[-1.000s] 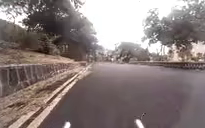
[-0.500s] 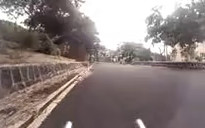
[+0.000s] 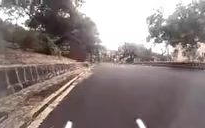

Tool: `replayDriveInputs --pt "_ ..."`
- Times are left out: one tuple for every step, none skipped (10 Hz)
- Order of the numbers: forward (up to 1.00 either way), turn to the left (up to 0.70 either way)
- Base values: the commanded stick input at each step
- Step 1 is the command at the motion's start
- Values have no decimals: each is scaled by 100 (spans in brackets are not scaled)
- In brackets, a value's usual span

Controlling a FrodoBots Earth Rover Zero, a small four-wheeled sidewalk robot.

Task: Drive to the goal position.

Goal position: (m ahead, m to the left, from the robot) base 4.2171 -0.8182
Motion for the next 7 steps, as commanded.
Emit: replayDriveInputs --pt "70 0" --pt "70 0" --pt "70 0" --pt "70 0" --pt "70 0" --pt "70 0" --pt "70 0"
